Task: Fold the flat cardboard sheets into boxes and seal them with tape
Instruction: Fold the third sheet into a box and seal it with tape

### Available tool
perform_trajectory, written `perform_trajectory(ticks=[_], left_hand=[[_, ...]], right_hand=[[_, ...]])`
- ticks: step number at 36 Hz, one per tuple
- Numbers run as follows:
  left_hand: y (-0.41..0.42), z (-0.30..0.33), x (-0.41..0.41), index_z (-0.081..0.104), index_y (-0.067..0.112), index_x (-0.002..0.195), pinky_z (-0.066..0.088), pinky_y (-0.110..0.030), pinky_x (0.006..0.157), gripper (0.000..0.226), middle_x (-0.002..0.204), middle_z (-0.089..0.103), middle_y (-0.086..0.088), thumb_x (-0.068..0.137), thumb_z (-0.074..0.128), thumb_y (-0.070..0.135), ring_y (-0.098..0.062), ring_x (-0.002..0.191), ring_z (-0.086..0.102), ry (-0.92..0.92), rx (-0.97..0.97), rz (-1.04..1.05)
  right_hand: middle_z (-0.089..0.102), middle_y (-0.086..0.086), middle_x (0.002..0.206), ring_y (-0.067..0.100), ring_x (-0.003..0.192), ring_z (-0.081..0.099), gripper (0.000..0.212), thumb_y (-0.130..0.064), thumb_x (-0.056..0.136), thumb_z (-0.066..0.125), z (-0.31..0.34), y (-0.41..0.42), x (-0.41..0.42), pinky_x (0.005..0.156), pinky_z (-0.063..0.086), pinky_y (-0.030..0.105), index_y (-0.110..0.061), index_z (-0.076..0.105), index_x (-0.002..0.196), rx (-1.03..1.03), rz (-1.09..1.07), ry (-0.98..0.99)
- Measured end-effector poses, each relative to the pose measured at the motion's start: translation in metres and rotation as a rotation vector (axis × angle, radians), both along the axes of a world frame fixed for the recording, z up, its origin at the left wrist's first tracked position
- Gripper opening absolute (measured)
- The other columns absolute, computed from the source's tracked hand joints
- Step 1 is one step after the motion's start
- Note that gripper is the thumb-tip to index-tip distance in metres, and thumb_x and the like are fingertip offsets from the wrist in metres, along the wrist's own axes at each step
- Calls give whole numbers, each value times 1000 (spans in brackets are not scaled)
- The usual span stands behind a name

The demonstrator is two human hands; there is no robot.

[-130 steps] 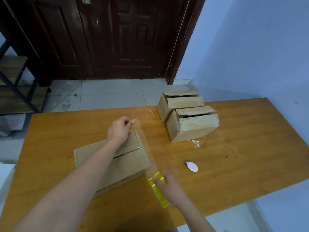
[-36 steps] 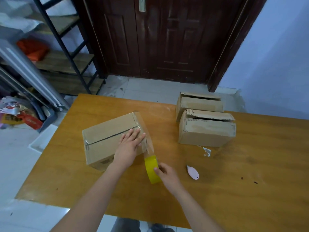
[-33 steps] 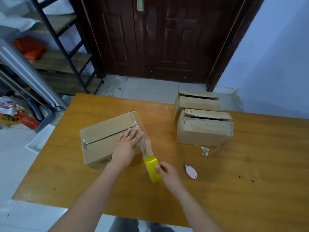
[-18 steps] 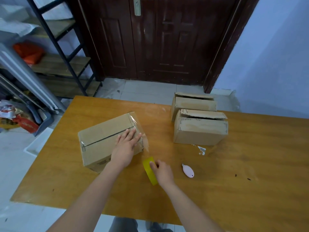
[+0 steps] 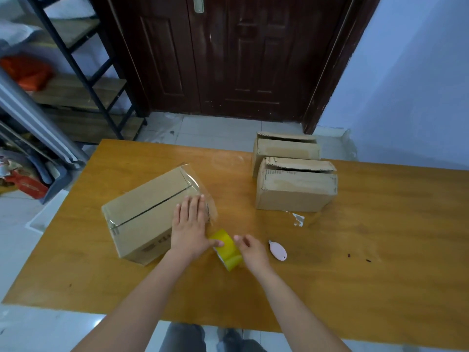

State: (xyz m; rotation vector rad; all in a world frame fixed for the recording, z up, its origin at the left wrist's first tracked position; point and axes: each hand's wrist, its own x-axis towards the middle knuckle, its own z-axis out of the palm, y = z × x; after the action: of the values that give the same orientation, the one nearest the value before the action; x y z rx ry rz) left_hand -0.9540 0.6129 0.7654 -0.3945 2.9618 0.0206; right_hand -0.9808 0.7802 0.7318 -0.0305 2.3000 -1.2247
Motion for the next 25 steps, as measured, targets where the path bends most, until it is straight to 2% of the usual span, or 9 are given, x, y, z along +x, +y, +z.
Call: perform_trajectory(ticks=[1, 2, 4, 6, 9, 14, 19, 23, 25], left_hand=[[-1, 1, -1, -17, 8, 147, -8, -43, 116, 133, 157, -4, -7, 62, 48, 86, -28, 145, -10, -10, -8, -2], [-2, 2, -1, -18, 8, 147, -9, -43, 116, 132, 157, -5, -6, 62, 47, 86, -28, 144, -11, -9, -5, 2], [-2, 2, -1, -15, 9, 148, -9, -42, 117, 132, 157, -4, -5, 61, 48, 86, -27, 145, -11, 2, 17, 7], [-2, 2, -1, -13, 9, 148, -8, -43, 117, 133, 158, -3, -6, 60, 49, 86, -27, 145, -10, 9, 28, 13], [-2, 2, -2, -16, 8, 147, -8, -42, 117, 133, 158, -6, -6, 61, 47, 87, -27, 145, -12, -8, 2, 11], [-1, 4, -4, -20, 9, 146, -10, -42, 117, 134, 157, -10, -4, 61, 46, 88, -26, 144, -16, -38, 2, 25], [-2, 5, -3, -18, 9, 147, -11, -41, 116, 135, 157, -9, -4, 59, 48, 87, -26, 144, -14, -36, -1, 25], [-1, 5, -3, -18, 9, 147, -12, -41, 115, 135, 157, -7, -4, 59, 47, 87, -25, 144, -13, -39, 2, 24], [0, 5, -2, -17, 9, 147, -12, -41, 115, 135, 158, -6, -4, 59, 49, 87, -25, 144, -12, -32, 17, 28]], right_hand=[[52, -3, 80, 18, 83, 53, 22, -37, 92, 56, -5, 11, -1, 67, 37, 26, -18, 57, 82, 50, -73, 37], [54, 1, 95, 23, 96, 53, 28, -39, 89, 59, -11, 24, -2, 77, 39, 29, -13, 59, 99, 173, -135, 95], [46, 8, 121, 28, 115, 44, 55, -45, 85, 62, -19, 49, -2, 90, 40, 36, -8, 48, 124, 503, -155, 189], [37, 8, 134, 27, 122, 37, 62, -47, 86, 59, -25, 69, -3, 93, 40, 36, -11, 39, 132, 694, -79, 218], [38, 6, 133, 25, 119, 37, 45, -39, 93, 51, -40, 86, -6, 91, 42, 33, -14, 42, 129, 735, 54, 214], [49, 5, 118, 22, 109, 43, 32, -35, 95, 49, -44, 91, -13, 76, 43, 30, -13, 51, 118, 647, 88, 283], [57, 6, 98, 22, 87, 57, 28, -21, 87, 61, -13, 56, -29, 70, 40, 29, -12, 61, 114, 208, 20, 371], [53, -1, 90, 13, 81, 50, 28, -17, 82, 66, 25, 6, -36, 72, 38, 22, -11, 65, 109, -12, 224, 420], [50, -3, 86, 13, 78, 49, 28, -20, 80, 67, 31, -11, -36, 71, 41, 27, -11, 66, 106, -19, 308, 419]])
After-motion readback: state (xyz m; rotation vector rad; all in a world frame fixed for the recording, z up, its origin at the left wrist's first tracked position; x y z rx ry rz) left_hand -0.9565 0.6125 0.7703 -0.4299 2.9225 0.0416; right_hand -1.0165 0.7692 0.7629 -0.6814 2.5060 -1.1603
